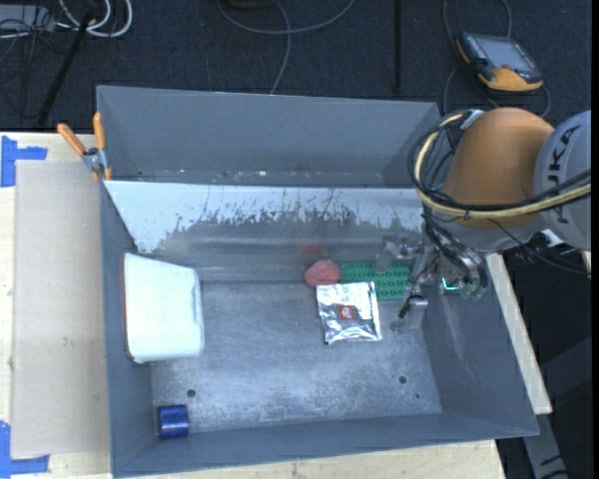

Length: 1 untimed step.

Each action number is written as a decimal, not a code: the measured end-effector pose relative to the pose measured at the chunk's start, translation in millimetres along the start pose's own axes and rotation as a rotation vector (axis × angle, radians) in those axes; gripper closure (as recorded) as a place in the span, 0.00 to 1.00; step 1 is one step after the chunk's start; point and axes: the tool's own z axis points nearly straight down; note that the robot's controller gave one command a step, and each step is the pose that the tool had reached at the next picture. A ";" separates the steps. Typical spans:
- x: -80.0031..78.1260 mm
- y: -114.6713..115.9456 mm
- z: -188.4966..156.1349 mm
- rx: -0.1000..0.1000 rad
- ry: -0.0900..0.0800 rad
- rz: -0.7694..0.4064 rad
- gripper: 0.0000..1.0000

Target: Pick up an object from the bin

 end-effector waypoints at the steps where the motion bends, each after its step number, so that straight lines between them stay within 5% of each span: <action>1: -20.5 14.9 85.8 0.001 -0.013 -0.019 0.00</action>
Offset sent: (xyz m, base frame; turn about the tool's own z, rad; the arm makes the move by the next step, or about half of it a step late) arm 0.0187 0.0149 -0.0839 -0.0189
